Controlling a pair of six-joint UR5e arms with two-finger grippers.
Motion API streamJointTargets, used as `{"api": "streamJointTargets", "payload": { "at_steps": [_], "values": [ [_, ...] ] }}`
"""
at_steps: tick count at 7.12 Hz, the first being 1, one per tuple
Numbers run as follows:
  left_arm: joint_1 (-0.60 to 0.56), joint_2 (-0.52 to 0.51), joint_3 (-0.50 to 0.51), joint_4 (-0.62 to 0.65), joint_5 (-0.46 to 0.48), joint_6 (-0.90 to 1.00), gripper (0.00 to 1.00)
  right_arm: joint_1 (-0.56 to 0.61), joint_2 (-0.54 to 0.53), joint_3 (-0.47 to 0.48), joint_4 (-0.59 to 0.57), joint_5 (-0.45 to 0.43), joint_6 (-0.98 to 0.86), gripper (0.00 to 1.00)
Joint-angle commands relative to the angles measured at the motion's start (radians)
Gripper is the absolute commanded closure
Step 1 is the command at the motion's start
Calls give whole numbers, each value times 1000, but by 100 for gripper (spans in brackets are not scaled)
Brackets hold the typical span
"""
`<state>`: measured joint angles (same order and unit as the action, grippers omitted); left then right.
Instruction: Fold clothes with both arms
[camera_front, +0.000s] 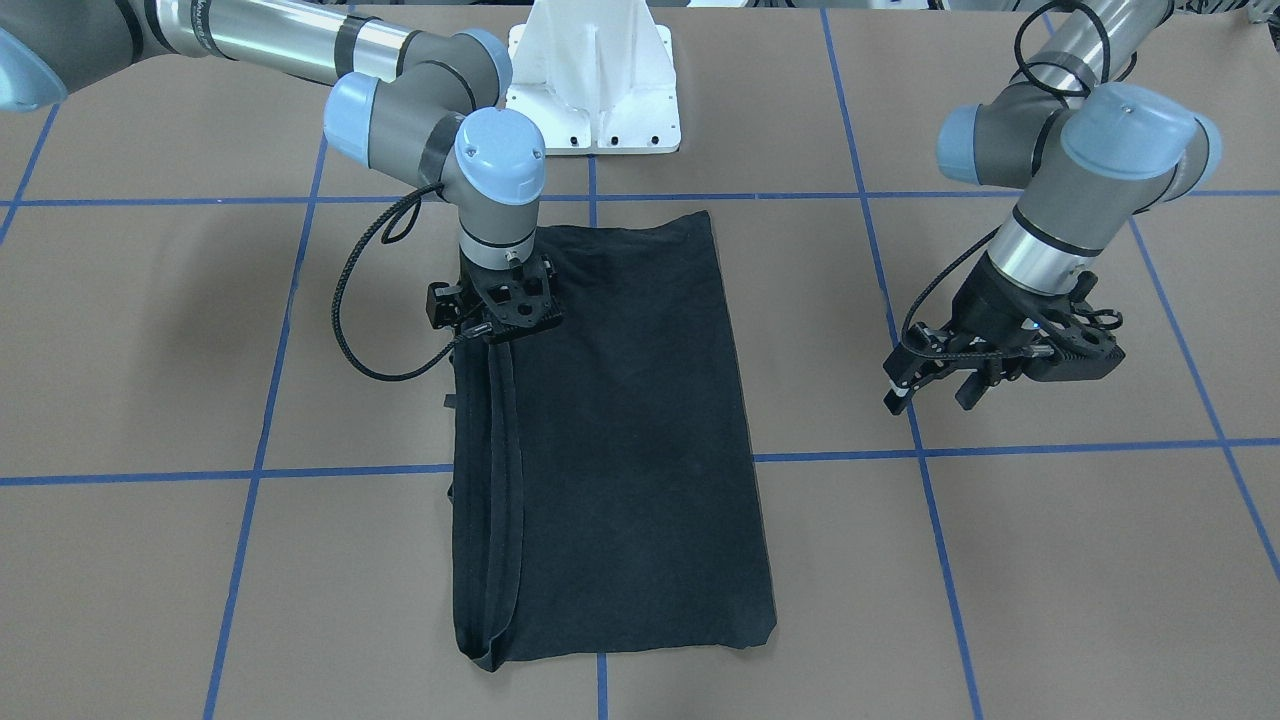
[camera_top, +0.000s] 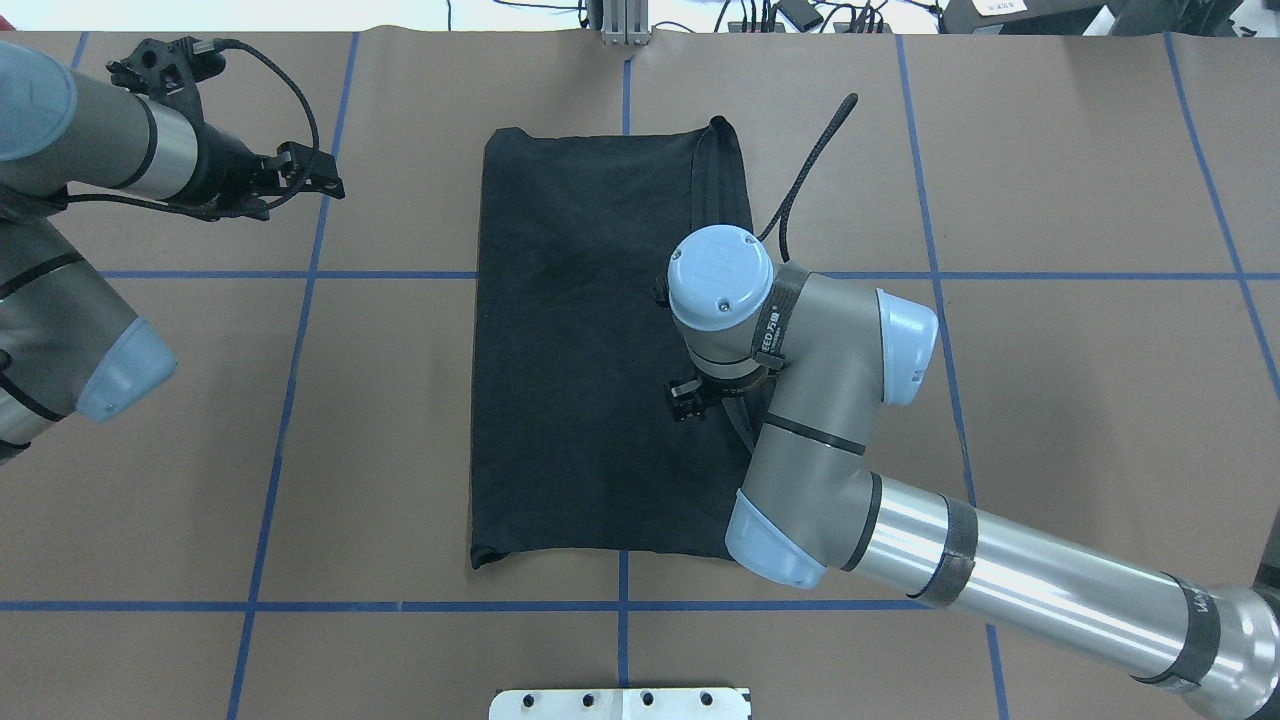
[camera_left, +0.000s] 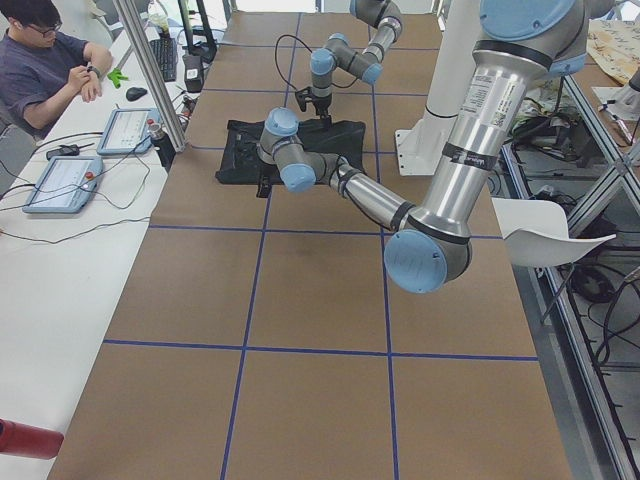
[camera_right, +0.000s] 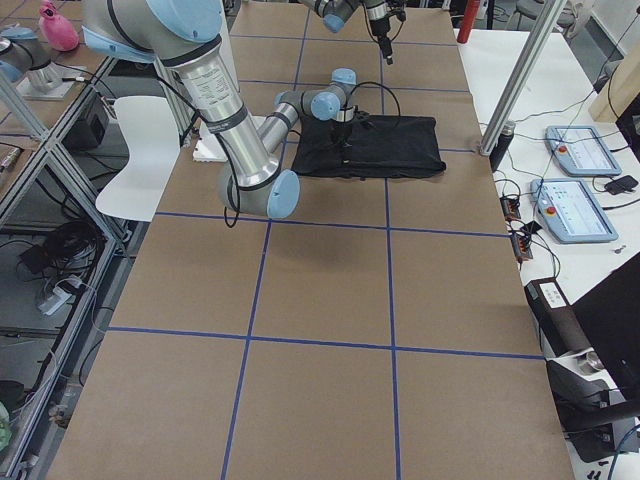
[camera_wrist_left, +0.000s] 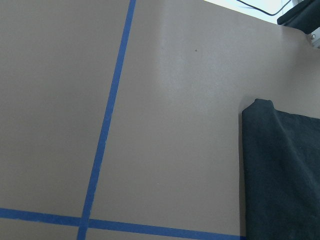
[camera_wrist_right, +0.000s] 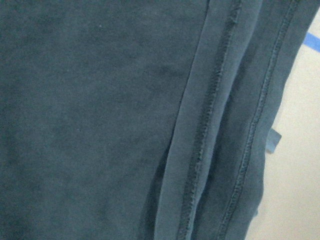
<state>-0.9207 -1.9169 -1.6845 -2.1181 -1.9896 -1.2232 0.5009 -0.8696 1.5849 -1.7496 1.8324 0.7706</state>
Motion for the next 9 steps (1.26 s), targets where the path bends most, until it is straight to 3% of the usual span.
{"api": "streamJointTargets", "payload": {
  "at_steps": [1, 9],
  "values": [
    [0, -8, -1, 1, 0, -4, 0, 2, -8, -8, -7, 2, 1, 0],
    [0, -11, -12, 1, 0, -10, 0, 63, -45, -29, -10, 34, -26, 0]
  ]
}}
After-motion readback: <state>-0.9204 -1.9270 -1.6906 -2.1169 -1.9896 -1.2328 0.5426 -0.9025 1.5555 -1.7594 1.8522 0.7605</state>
